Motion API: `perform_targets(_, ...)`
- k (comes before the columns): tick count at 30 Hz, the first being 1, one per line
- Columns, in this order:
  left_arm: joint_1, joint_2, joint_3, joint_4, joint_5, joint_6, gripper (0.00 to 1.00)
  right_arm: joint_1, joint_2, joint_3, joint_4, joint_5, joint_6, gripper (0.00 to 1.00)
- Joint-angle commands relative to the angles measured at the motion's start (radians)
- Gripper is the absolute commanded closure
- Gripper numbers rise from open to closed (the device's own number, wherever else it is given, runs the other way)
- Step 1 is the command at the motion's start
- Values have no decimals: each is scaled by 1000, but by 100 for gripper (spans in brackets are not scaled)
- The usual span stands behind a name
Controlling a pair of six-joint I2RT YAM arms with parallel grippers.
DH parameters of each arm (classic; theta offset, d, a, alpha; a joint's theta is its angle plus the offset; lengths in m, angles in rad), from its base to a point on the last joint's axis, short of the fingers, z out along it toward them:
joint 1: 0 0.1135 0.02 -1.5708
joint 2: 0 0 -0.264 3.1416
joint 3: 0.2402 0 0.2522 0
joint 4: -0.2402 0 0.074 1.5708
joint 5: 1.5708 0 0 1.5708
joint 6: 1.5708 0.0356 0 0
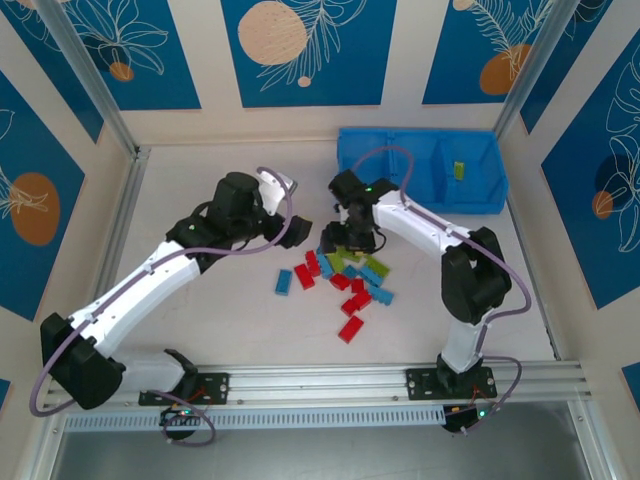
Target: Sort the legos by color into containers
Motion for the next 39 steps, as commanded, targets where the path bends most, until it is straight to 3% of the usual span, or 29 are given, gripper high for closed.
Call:
perform_targets(1, 57, -70, -40, 23, -69, 9, 4, 58, 58, 65, 59, -38, -122, 32)
perform_targets(5, 140, -117, -98, 53, -51, -117, 6, 104, 167, 167, 31, 16, -116, 51)
perform_targets(8, 163, -135, -129, 71, -66, -156, 5, 128, 227, 211, 28, 66, -113, 59)
perform_targets(13, 175, -148, -150, 83, -72, -189, 5, 135, 325, 304, -54, 147, -78, 61)
perform_targets(26, 176, -133, -155, 93, -75, -208, 5, 122, 432, 372, -139, 149, -48, 56)
perform_targets(38, 175, -127, -162, 91, -85, -215, 4, 119, 535, 519, -164, 135, -95, 64)
perform_targets(39, 176, -127, -160, 91, -86, -215, 4, 121, 541, 535, -171, 135, -104, 68)
